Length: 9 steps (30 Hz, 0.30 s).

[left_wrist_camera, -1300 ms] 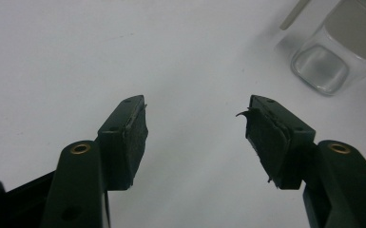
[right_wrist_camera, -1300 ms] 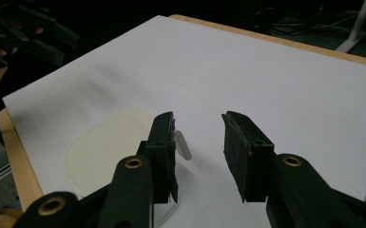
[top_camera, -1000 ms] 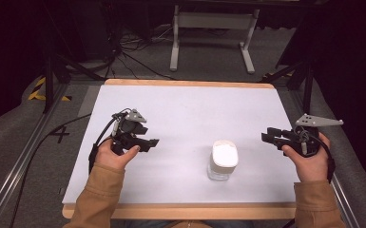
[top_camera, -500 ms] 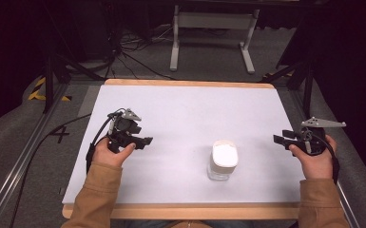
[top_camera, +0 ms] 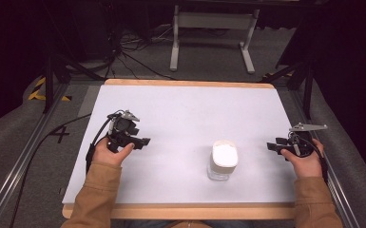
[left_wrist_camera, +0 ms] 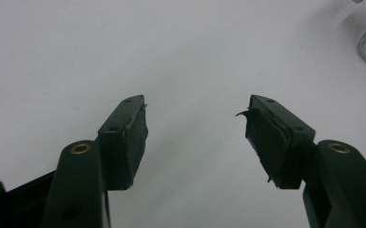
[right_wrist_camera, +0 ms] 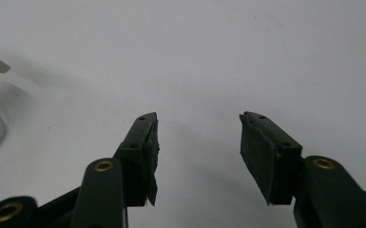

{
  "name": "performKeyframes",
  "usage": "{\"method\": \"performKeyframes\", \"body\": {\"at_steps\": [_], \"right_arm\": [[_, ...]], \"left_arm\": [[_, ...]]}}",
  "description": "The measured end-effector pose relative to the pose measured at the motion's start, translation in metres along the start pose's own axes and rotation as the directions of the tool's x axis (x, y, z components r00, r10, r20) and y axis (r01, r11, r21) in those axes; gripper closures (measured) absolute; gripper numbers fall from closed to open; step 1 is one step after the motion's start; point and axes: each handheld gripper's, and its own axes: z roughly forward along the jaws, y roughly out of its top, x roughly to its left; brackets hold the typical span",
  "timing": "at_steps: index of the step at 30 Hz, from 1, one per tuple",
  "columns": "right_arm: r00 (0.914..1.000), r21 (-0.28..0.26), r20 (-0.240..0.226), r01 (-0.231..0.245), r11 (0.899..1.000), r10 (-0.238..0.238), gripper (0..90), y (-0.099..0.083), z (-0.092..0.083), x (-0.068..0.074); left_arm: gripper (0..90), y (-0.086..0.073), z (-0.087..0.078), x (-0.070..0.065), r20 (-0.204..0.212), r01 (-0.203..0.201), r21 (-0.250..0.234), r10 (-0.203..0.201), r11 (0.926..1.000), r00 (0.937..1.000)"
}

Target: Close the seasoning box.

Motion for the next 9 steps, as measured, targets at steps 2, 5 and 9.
{"method": "performKeyframes", "body": {"at_steps": [2,5,9], "right_arm": [[1.0000,0.011,-0.003,-0.003,1.000,0.003,47.1,-0.0017,0.0043,0.0002],[1.0000,0.031,-0.009,0.003,1.000,-0.003,46.9,-0.0025,0.0084,0.0014],[0.9999,0.023,-0.014,0.007,1.000,-0.007,46.9,-0.0017,0.0083,0.0020]], "left_arm": [[39.7,0.0000,0.0001,0.0001,0.001,0.000,-0.001,0.000,1.0000,1.0000],[39.7,0.0003,0.0001,-0.0010,0.001,0.000,-0.004,0.000,1.0000,1.0000],[39.7,0.0004,0.0001,-0.0011,0.001,-0.001,-0.003,0.001,1.0000,1.0000]]}}
